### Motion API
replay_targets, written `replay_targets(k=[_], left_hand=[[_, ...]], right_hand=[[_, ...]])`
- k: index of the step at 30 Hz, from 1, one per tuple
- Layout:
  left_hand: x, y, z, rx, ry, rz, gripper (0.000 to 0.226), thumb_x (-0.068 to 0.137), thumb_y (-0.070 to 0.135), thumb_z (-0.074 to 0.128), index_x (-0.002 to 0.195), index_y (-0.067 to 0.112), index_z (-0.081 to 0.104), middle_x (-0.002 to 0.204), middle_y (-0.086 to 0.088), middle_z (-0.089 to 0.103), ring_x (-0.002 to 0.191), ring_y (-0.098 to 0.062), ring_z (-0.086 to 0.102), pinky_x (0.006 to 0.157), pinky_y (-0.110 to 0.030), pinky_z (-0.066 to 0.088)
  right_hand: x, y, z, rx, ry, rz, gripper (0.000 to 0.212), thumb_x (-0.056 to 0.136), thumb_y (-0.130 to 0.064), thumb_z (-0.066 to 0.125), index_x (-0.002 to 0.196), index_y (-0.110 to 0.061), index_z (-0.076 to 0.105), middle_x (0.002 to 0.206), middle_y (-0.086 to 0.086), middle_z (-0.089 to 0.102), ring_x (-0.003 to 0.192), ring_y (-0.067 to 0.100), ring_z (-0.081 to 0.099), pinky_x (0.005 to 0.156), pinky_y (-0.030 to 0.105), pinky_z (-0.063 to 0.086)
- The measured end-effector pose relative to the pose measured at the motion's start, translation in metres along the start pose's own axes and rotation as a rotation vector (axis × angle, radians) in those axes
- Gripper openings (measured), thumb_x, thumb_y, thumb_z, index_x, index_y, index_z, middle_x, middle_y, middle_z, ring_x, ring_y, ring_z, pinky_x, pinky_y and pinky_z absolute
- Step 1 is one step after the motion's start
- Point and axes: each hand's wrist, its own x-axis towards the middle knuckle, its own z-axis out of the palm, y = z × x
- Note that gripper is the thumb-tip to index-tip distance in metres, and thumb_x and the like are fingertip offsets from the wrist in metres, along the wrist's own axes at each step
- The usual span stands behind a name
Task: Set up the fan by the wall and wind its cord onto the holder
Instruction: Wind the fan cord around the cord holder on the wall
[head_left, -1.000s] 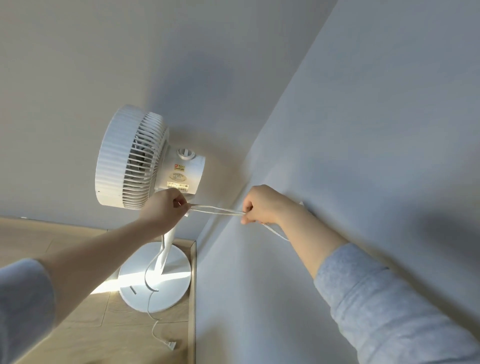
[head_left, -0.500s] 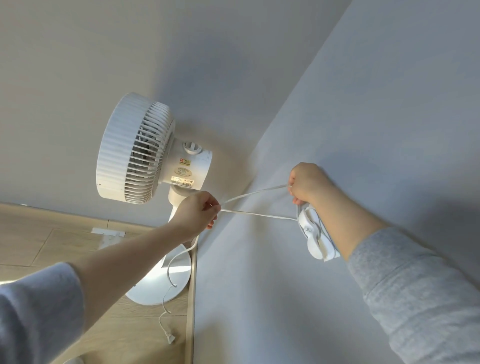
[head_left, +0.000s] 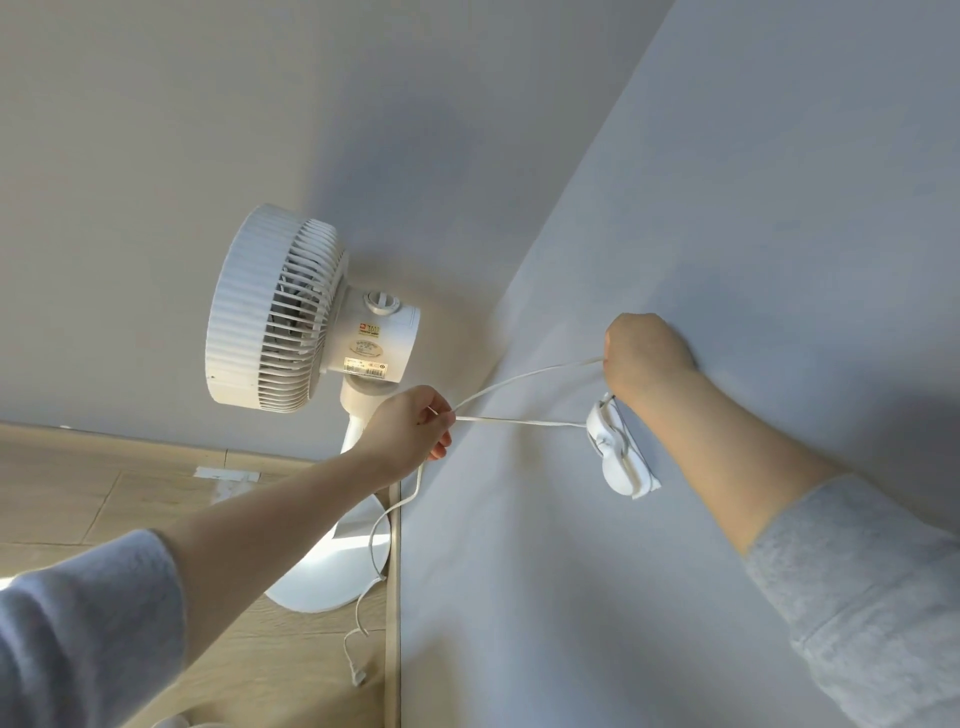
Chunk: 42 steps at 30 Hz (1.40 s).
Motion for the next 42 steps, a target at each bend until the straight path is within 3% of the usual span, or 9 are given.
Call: replay_targets(k=[3,12,18,24,28,34,37,40,42], left_hand=[[-0.003,0.004,0.002,0.007,0.000,-0.006,0.011,0.092,0.012,0.049,0.088,0.005,0.057,0.069,-0.005,0.067,0.054,-0.014,0.061,0.044,-0.007,0.043],[-0.015,0.013,0.003,0.023,0.002,0.007,0.012,0.091,0.009,0.051,0.089,0.001,0.059,0.071,-0.008,0.067,0.055,-0.017,0.060,0.044,-0.009,0.045],[-0.026,0.021,0.007,0.053,-0.027,0.041,0.012,0.091,0.010,0.052,0.087,0.001,0.059,0.071,-0.007,0.068,0.055,-0.016,0.060,0.044,-0.009,0.044],[-0.043,0.024,0.007,0.062,-0.035,0.044,0.011,0.090,0.012,0.054,0.081,0.008,0.059,0.069,-0.005,0.068,0.054,-0.013,0.059,0.046,-0.008,0.044],[-0.055,0.028,0.007,0.058,-0.037,0.043,0.010,0.089,0.013,0.055,0.082,0.009,0.060,0.068,-0.003,0.068,0.054,-0.012,0.059,0.047,-0.008,0.045],[-0.075,0.026,0.004,0.068,-0.036,0.035,0.010,0.089,0.012,0.056,0.085,0.005,0.062,0.071,-0.006,0.068,0.055,-0.014,0.059,0.047,-0.006,0.045],[-0.082,0.022,0.003,0.087,-0.059,0.034,0.009,0.089,0.012,0.057,0.082,0.008,0.061,0.068,-0.003,0.068,0.054,-0.012,0.058,0.047,-0.006,0.044],[-0.086,0.019,0.003,0.116,-0.071,0.027,0.010,0.089,0.014,0.058,0.079,0.011,0.061,0.067,-0.001,0.068,0.052,-0.010,0.058,0.047,-0.006,0.044],[-0.087,0.017,0.003,0.123,-0.085,0.025,0.010,0.088,0.015,0.059,0.079,0.012,0.061,0.068,-0.001,0.068,0.052,-0.009,0.058,0.048,-0.007,0.045]], right_hand=[[-0.009,0.000,0.004,-0.081,0.040,-0.041,0.016,0.082,0.005,0.057,0.092,-0.003,0.066,0.070,0.005,0.054,0.076,0.033,0.057,0.064,0.026,0.040],[-0.041,0.028,0.003,-0.150,0.030,-0.220,0.020,0.085,-0.004,0.054,0.096,-0.009,0.070,0.088,0.011,0.063,0.072,0.027,0.048,0.063,0.026,0.038],[-0.079,0.036,-0.007,-0.171,-0.050,-0.267,0.033,0.081,-0.006,0.051,0.051,-0.016,0.041,0.055,0.002,0.037,0.057,0.025,0.039,0.051,0.024,0.031],[-0.099,0.050,-0.004,-0.190,-0.017,-0.263,0.019,0.084,-0.005,0.051,0.067,-0.014,0.049,0.059,-0.004,0.033,0.068,0.026,0.046,0.052,0.025,0.031],[-0.118,0.052,0.002,-0.198,-0.006,-0.262,0.037,0.087,-0.013,0.050,0.055,-0.017,0.032,0.062,-0.002,0.033,0.069,0.026,0.044,0.047,0.026,0.024],[-0.149,0.051,0.020,-0.289,0.066,-0.302,0.019,0.092,-0.018,0.049,0.105,-0.010,0.061,0.097,0.007,0.055,0.091,0.027,0.061,0.063,0.030,0.034],[-0.164,0.049,0.041,-0.263,0.015,-0.258,0.019,0.088,-0.014,0.056,0.105,-0.012,0.063,0.107,0.004,0.061,0.094,0.023,0.064,0.065,0.030,0.043],[-0.178,0.040,0.053,-0.272,0.022,-0.205,0.033,0.055,-0.023,0.084,0.082,-0.013,0.069,0.083,0.004,0.065,0.062,0.019,0.067,0.044,0.024,0.038],[-0.186,0.035,0.063,-0.234,-0.014,-0.182,0.041,0.069,-0.014,0.074,0.107,-0.005,0.062,0.103,0.010,0.062,0.080,0.023,0.068,0.056,0.027,0.049]])
